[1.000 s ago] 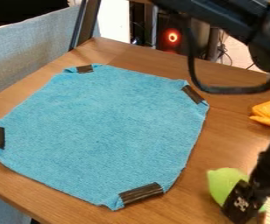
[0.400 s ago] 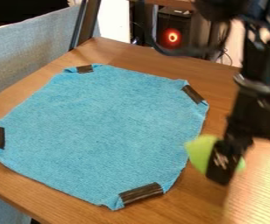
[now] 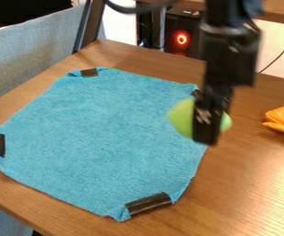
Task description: Place the yellow object on the top left corner of the cloth
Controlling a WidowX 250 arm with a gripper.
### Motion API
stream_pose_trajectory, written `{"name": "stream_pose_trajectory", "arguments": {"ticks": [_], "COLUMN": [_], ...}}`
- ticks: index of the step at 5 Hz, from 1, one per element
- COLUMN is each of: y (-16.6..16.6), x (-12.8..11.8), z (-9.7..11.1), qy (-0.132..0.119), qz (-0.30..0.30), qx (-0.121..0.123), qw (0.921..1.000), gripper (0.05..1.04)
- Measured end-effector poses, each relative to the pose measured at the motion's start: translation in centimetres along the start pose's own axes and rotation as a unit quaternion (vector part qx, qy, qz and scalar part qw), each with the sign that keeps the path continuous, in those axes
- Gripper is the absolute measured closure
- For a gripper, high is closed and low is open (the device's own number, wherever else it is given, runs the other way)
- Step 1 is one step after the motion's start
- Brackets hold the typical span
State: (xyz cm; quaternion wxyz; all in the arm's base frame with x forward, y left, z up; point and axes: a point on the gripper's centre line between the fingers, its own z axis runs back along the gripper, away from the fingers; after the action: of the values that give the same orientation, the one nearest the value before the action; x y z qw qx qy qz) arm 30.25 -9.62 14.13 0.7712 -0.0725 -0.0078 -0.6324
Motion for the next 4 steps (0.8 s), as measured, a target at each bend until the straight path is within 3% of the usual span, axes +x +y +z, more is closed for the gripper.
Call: {"name": "stream_pose_trajectory", "arguments": {"ticks": [2,3,4], "y": [5.7,7.9,9.0], "x": [-9.2,-13.7,-16.5], "z": [2.5,3.3,3.0], "qy": [-0.042,-0.055,-0.059], "qz": [0.163,0.226,0.254], "qx": [0.035,0.054,0.069], "qw": [0.9851,0.9710,0.9628], "gripper": [0.236,0.236,0.236]}}
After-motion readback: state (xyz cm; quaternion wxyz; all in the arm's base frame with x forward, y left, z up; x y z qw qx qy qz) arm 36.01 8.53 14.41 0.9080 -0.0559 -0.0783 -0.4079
